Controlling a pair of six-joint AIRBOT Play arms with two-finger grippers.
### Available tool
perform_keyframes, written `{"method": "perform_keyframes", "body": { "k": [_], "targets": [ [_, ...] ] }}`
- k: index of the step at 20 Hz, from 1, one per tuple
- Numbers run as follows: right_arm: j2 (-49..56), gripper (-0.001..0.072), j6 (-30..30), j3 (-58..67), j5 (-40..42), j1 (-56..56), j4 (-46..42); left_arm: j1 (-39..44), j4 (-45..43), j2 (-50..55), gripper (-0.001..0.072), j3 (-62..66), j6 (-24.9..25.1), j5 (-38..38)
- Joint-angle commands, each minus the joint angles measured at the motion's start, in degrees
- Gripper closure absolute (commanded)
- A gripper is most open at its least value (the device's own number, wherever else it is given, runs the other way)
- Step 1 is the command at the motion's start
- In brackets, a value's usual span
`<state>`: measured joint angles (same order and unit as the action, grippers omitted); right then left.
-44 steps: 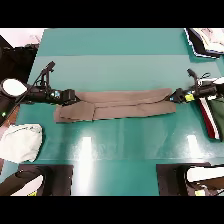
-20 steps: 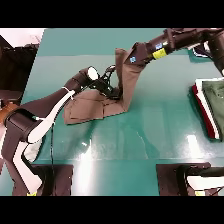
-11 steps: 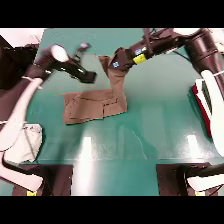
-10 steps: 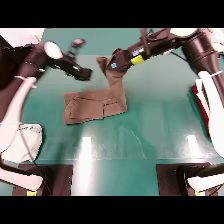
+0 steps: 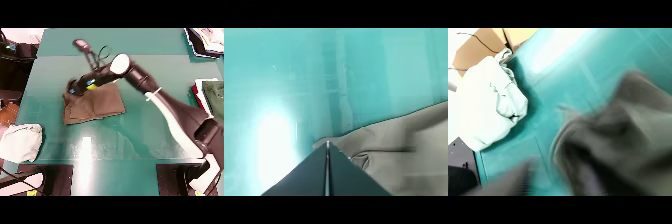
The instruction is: Fold the shirts.
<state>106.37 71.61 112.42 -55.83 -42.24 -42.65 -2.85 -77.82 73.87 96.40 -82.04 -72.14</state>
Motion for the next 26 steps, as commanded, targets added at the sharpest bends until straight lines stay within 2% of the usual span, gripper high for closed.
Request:
{"method": "perform_keyframes", "body": {
  "k": [1, 2, 7, 10, 11, 14, 17, 19, 26],
  "targets": [
    [2.86, 0.0167, -4.22, 0.07, 6.78, -4.17, 5.09, -1.36, -0.87, -1.73, 0.0677, -0.07, -0.02, -1.38],
    [2.21, 0.0167, -4.09, 0.04, 5.27, -3.48, 3.32, -1.36, -0.9, -1.73, 0.0677, -0.04, 0.0, -1.4],
    [-2.49, 0.0174, 1.73, -1.64, -15.85, 6.27, -11.5, -1.36, -0.72, -1.73, 0.0677, -0.28, 0.0, -2.73],
    [-5.75, 0.0174, 3.39, -10.43, -19.28, 14.91, -12.81, -1.36, -0.17, -1.7, 0.0677, -0.28, 0.0, -3.58],
    [-6.51, 0.0172, 3.61, -13.75, -19.08, 17.62, -12.76, -1.36, 0.07, -1.73, 0.0677, -0.28, 0.0, -3.74],
    [-6.97, 0.0002, 3.85, -22.4, -17.64, 25.59, -7.48, -1.36, 0.66, -1.73, 0.0677, -0.28, 0.0, -3.76],
    [-5.92, 0.0002, 3.76, -29.42, -13.38, 29.79, 0.72, -1.36, 1.22, -1.73, 0.0677, -0.28, 0.0, -3.74],
    [-3.61, 0.0019, 3.23, -30.62, -11.89, 30.05, 2.95, -1.33, 1.79, -1.73, 0.0677, -0.28, 0.0, -3.76],
    [2.08, 0.0021, -1.66, -30.51, -5.4, 24.63, 13.0, -1.36, 1.77, -1.7, 0.0677, -0.28, 0.02, -3.78]
  ]
}}
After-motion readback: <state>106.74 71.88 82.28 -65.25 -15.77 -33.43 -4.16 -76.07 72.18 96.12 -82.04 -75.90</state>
